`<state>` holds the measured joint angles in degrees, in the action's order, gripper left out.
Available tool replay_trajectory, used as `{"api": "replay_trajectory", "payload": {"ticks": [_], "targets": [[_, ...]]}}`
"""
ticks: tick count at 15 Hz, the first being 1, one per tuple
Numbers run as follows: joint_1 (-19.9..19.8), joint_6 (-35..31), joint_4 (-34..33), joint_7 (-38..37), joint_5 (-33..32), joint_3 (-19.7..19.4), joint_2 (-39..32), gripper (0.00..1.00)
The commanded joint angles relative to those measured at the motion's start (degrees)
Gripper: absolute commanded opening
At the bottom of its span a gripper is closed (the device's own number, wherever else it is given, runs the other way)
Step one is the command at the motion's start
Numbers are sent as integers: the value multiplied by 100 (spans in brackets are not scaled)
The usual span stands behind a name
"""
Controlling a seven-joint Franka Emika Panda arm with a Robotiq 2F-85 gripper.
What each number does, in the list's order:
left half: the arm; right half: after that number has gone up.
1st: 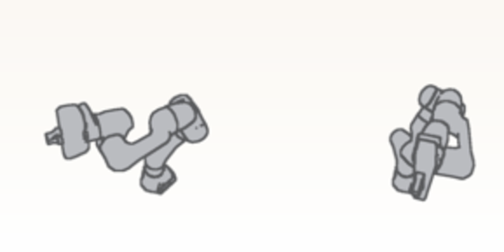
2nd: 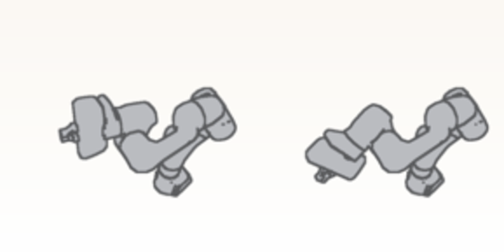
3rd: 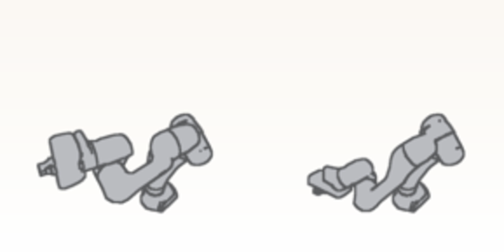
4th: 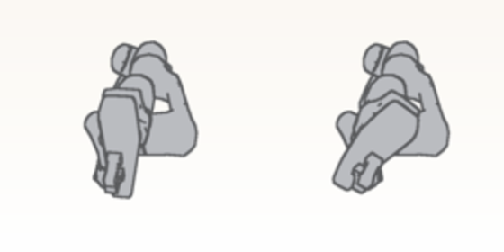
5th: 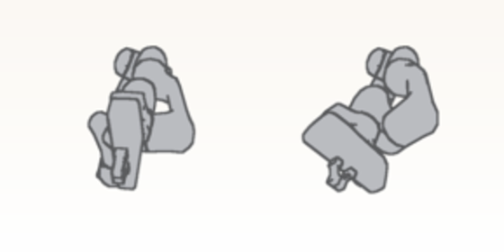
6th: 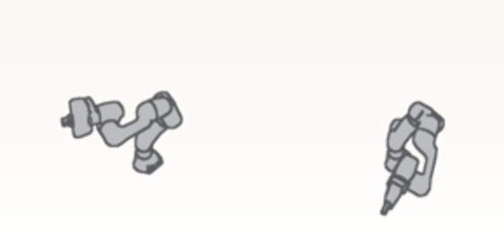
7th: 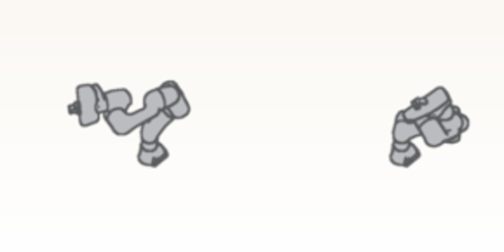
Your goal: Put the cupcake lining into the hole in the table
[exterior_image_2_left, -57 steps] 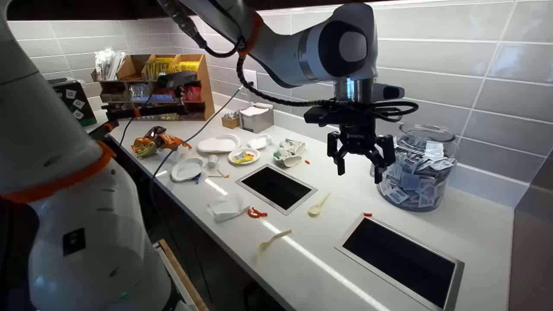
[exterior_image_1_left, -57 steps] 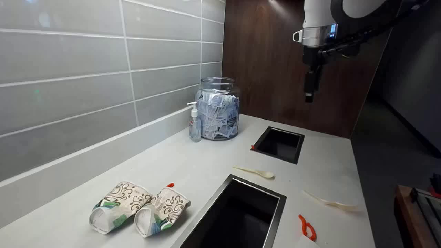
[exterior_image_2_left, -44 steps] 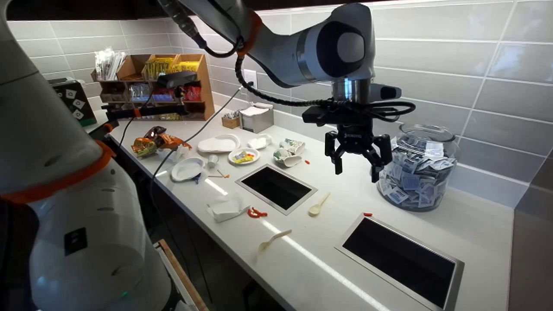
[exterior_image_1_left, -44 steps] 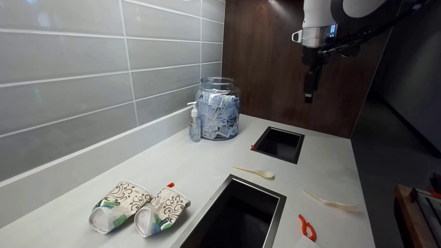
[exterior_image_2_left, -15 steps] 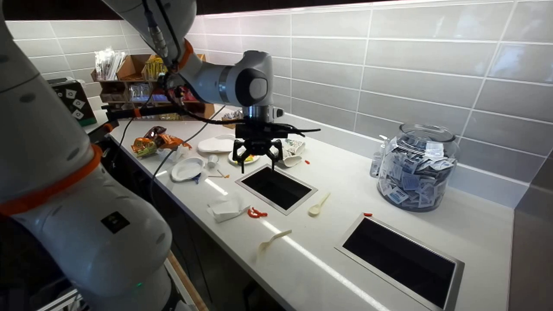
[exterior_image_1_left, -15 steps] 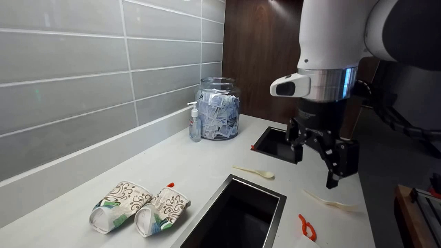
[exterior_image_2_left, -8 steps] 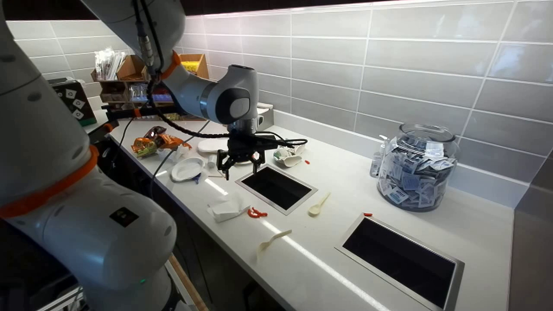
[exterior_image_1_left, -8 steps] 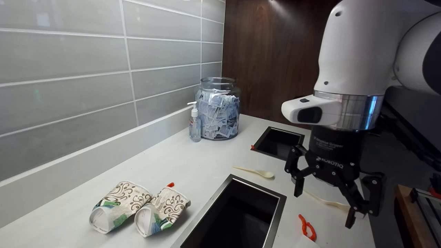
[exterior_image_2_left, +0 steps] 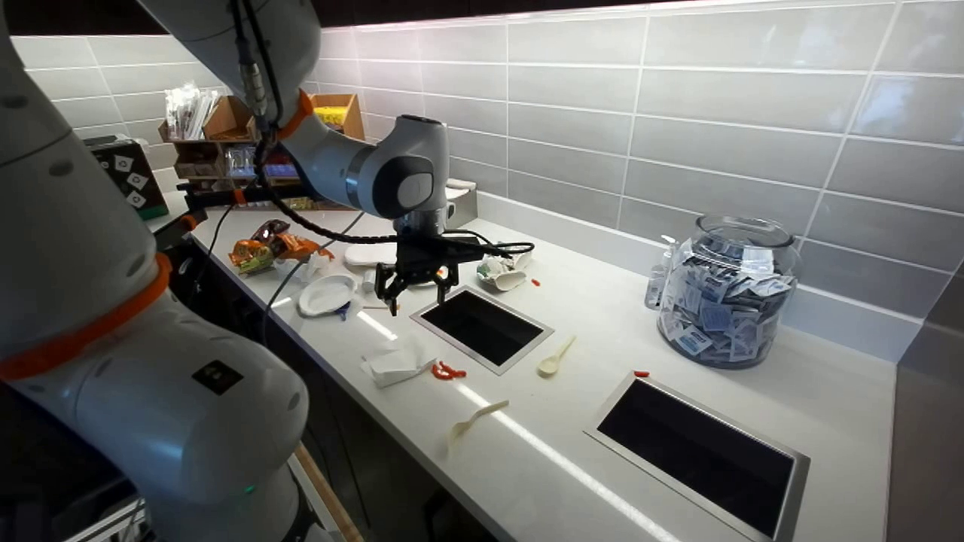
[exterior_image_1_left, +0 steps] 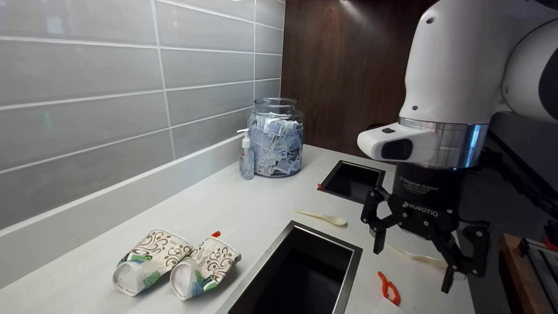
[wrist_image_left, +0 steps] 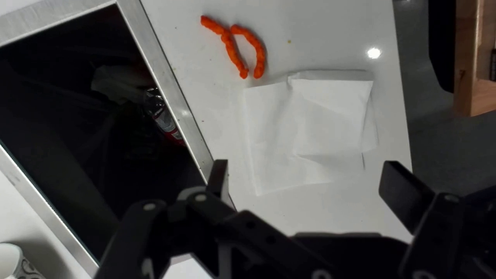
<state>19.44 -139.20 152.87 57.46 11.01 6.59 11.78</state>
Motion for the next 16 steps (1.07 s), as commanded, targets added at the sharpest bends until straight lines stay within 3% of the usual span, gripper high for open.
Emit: {"api": "replay_trajectory", "payload": {"ticks": [1, 7, 15, 16], "targets": [[178, -30, -108, 527, 241, 146, -217, 100], [294, -304, 95, 675, -99, 618, -133, 100], [246, -1282, 666, -14, -458, 823, -131, 100], [183, -1179, 427, -212, -670, 838, -356, 100]]}}
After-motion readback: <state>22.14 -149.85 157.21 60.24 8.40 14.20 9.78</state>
